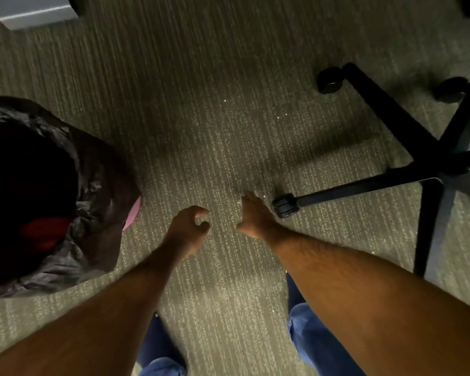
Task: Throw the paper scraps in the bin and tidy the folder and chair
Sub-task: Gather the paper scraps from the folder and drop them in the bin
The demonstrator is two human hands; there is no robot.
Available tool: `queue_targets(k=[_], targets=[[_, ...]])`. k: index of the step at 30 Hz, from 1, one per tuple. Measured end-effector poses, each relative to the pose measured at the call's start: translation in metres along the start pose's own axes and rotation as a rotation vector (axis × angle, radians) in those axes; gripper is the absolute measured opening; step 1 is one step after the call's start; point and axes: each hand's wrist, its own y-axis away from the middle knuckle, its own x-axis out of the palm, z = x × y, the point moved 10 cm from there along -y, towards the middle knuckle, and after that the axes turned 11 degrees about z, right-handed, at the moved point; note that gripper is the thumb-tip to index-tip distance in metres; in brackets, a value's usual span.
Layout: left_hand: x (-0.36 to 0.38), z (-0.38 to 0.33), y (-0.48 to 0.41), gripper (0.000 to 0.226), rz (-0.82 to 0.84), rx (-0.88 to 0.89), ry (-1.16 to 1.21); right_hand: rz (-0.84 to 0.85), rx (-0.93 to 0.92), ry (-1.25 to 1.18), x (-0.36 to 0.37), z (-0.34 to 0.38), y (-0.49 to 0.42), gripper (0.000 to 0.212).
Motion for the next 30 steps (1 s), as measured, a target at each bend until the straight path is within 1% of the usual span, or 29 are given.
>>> queue_targets(k=[4, 7, 9, 12, 14, 17, 19, 20, 24, 27, 30], targets=[[0.002, -0.015, 0.014, 0.033, 0.009, -0.005, 0.107, -0.115, -0.170, -0.222, -0.020, 0.011, 0.034, 0.054], [0.000, -0.032, 0.030, 0.031, -0.016, 0.008, 0.285, -0.240, -0.293, -0.456, -0.040, 0.027, 0.068, 0.035], [0.000, -0.041, 0.038, 0.032, 0.004, 0.002, 0.428, -0.327, -0.320, -0.545, -0.053, 0.040, 0.086, 0.027], [-0.008, -0.058, 0.064, 0.026, 0.055, 0.013, 0.631, -0.352, -0.332, -0.661, -0.069, 0.063, 0.117, 0.024], [-0.025, -0.066, 0.086, 0.020, 0.022, 0.017, 0.717, -0.353, -0.371, -0.659, -0.082, 0.083, 0.137, 0.024], [-0.064, -0.080, 0.126, 0.012, -0.037, 0.054, 0.749, -0.344, -0.429, -0.668, -0.098, 0.120, 0.163, 0.025], [-0.086, -0.085, 0.153, 0.014, -0.030, 0.080, 0.753, -0.337, -0.468, -0.710, -0.109, 0.147, 0.178, 0.024], [-0.098, -0.081, 0.166, 0.014, -0.047, 0.075, 0.760, -0.355, -0.497, -0.693, -0.117, 0.163, 0.185, 0.023], [-0.151, -0.048, 0.215, 0.022, -0.148, 0.052, 0.771, -0.407, -0.622, -0.542, -0.148, 0.237, 0.212, 0.023], [-0.183, -0.016, 0.244, 0.024, -0.190, 0.002, 0.680, -0.305, -0.614, -0.441, -0.150, 0.287, 0.213, 0.021], [-0.208, 0.024, 0.264, 0.017, -0.259, -0.108, 0.615, -0.229, -0.601, -0.364, -0.146, 0.328, 0.208, 0.023]])
